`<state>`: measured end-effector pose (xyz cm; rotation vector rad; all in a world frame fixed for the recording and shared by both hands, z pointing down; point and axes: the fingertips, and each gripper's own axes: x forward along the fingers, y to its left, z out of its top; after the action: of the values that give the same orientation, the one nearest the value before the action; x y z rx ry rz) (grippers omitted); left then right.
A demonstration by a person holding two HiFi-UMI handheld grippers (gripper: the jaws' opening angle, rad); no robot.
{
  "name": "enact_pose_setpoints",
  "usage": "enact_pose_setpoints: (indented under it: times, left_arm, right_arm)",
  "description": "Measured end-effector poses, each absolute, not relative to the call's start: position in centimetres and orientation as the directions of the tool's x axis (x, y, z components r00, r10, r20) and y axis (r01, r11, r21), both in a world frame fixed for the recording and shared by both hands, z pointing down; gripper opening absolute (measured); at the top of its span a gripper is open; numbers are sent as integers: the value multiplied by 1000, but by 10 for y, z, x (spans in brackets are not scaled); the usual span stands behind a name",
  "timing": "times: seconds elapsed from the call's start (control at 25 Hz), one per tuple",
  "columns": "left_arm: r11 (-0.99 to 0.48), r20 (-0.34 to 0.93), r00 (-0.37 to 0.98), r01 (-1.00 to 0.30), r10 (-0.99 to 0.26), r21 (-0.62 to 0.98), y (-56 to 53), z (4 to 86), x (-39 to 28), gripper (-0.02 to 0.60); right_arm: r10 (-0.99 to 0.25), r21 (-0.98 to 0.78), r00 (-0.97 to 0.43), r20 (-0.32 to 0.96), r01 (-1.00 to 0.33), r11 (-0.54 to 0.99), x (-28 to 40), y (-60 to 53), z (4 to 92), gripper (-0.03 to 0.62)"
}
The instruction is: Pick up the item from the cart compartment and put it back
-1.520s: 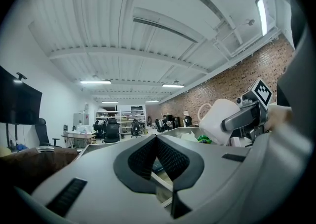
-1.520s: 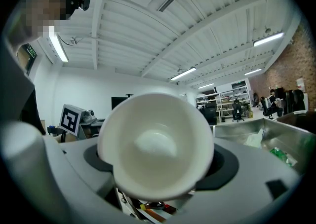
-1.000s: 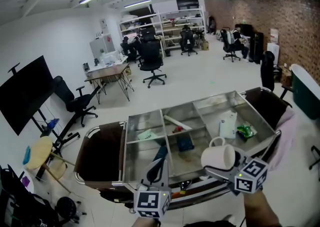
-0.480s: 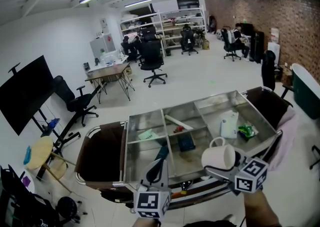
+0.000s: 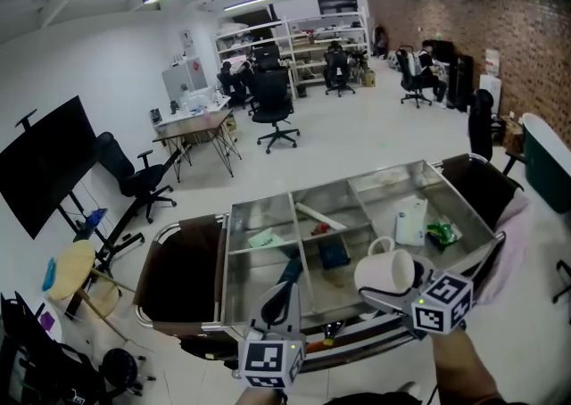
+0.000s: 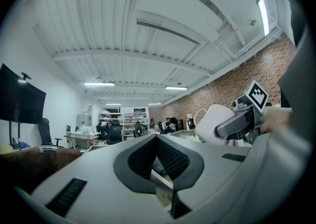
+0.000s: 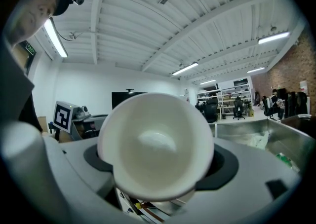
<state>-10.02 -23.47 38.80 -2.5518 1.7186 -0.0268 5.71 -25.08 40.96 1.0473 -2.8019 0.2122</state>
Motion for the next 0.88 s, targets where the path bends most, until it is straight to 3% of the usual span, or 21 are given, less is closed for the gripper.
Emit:
enact_pose_setpoints:
  times: [0.88]
  left_arm:
    - [-367, -28, 369, -928, -929, -61, -231, 383, -101, 0]
  right_arm:
    - [-478, 57, -640, 602, -563, 825, -6, -330, 467, 469]
